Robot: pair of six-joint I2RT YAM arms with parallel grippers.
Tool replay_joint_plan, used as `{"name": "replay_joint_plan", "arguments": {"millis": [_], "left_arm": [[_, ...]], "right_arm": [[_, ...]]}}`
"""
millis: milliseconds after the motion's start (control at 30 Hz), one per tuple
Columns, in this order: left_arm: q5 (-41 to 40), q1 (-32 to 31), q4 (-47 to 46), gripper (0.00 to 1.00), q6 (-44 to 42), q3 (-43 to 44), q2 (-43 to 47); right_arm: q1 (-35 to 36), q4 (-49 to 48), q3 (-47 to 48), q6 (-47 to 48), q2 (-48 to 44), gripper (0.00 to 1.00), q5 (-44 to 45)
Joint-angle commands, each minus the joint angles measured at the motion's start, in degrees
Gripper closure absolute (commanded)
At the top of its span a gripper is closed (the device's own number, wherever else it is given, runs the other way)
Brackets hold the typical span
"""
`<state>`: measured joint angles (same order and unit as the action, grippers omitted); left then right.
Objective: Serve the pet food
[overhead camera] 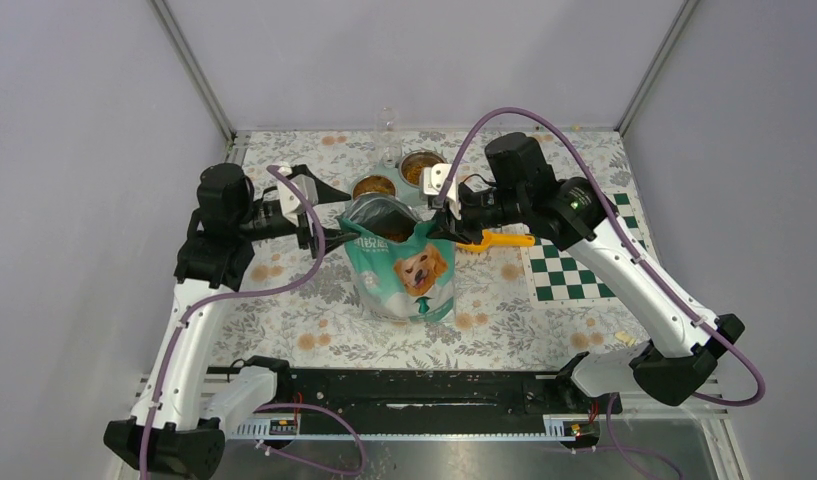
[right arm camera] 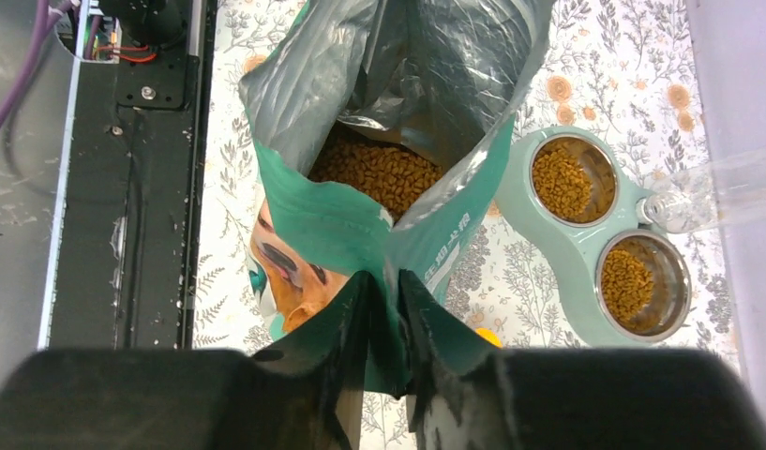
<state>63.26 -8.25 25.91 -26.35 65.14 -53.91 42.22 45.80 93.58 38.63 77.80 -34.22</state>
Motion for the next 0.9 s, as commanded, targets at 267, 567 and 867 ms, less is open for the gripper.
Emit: {"name": "replay_joint_plan", "arguments": {"millis": [267, 567, 867], "left_arm": [[3.64, -2.03, -2.36, 0.52, -1.37, 0.59, -2.82], [-14.68, -1.86, 5.84, 1.0, -12.53, 3.22, 1.09], [-27.57, -1.79, 11.59, 1.0, -21.64, 15.24, 1.52]], "right_arm": [[-0.2, -3.86, -0.33, 0.1, -2.62, 1.0, 0.3], [-0.35, -11.4, -3.21, 0.28, -9.2, 1.0, 14.53], [-0.81, -26.9, -3.94, 6.85, -15.44, 1.0, 28.38]]}}
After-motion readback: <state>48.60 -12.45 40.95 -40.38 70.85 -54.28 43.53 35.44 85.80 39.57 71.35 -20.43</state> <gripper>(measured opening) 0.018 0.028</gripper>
